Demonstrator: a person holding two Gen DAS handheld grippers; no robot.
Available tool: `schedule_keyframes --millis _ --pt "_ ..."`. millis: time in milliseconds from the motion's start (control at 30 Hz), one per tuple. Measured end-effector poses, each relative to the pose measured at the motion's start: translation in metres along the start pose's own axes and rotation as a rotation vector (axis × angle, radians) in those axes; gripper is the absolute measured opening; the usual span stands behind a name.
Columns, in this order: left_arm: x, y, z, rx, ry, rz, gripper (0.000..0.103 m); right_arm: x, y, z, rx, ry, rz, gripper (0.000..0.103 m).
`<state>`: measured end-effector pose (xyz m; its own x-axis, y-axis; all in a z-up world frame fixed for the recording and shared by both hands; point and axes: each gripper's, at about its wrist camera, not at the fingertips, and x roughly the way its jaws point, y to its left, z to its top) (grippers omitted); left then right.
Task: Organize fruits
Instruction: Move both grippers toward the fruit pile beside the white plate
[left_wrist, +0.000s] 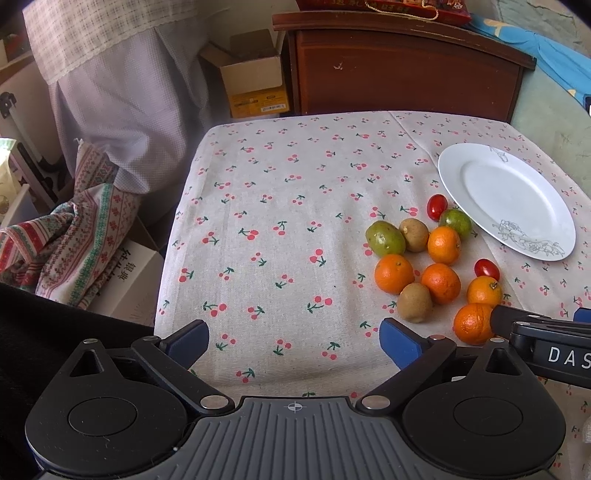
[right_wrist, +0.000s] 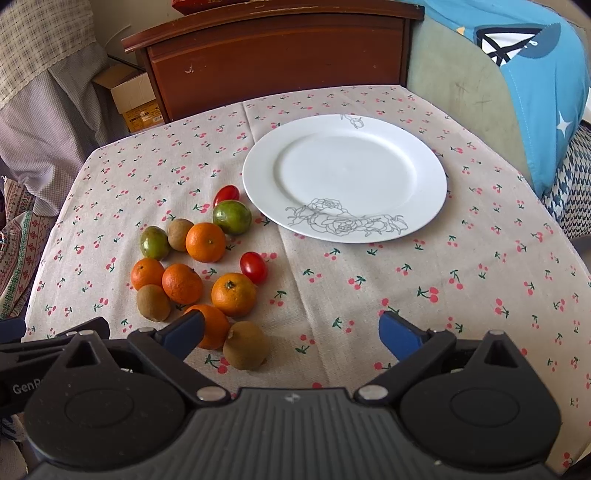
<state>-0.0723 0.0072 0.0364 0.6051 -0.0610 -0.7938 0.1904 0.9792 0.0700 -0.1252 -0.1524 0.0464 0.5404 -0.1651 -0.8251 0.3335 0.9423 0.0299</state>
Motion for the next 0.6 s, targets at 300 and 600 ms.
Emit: schedule_keyframes --millis 300,600 --pt "0.005 0.011 -0.001 -0.034 -0.001 -0.005 0.099 -0.014 -0.010 -0.009 -0.019 -0.041 0.092 0.090" --pt "0.007 0.013 -0.001 -0.040 -0.021 -0.039 0.095 -0.015 0.005 -0.023 -0.099 -0.058 0.253 0.057"
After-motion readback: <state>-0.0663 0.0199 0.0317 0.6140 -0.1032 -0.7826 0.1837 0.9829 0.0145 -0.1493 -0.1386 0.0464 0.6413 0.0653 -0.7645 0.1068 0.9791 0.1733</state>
